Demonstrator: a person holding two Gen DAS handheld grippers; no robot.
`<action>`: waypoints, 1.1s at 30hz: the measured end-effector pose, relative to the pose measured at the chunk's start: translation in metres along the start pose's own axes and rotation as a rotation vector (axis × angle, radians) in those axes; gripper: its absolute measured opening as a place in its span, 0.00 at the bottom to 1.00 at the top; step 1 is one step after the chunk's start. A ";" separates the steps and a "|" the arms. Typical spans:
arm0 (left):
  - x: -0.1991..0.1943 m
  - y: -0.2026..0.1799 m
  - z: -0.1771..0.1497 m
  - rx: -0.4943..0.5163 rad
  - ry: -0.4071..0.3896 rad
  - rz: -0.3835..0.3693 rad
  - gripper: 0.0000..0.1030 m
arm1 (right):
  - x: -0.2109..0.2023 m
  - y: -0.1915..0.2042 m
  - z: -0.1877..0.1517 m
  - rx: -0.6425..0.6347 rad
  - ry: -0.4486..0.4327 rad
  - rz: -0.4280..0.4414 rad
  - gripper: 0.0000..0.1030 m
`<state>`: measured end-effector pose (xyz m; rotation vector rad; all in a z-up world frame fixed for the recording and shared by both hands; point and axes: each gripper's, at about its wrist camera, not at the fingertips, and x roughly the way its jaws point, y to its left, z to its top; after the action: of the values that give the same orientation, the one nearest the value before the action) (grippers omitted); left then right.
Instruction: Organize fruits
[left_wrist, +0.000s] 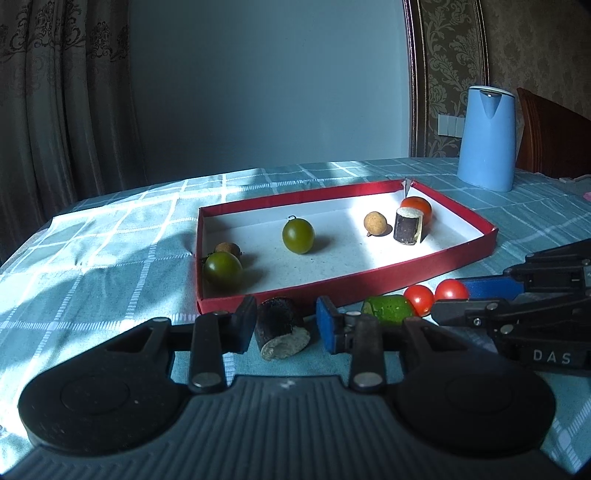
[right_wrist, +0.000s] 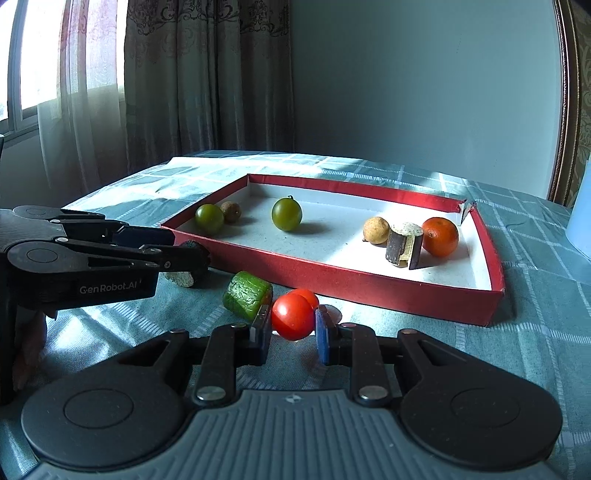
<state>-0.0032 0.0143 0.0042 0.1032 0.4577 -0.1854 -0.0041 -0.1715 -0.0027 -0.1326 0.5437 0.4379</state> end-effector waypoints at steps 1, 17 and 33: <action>0.000 0.000 0.001 -0.003 -0.006 0.008 0.32 | -0.001 0.000 0.001 -0.003 -0.009 -0.006 0.23; 0.011 -0.004 0.001 0.002 0.037 0.104 0.28 | -0.001 -0.001 0.001 0.010 -0.013 -0.015 0.23; 0.022 -0.011 0.030 -0.033 0.012 0.113 0.27 | 0.015 -0.019 0.031 0.022 -0.068 -0.062 0.23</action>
<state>0.0270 -0.0044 0.0203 0.0975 0.4656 -0.0663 0.0305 -0.1760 0.0161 -0.1129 0.4762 0.3752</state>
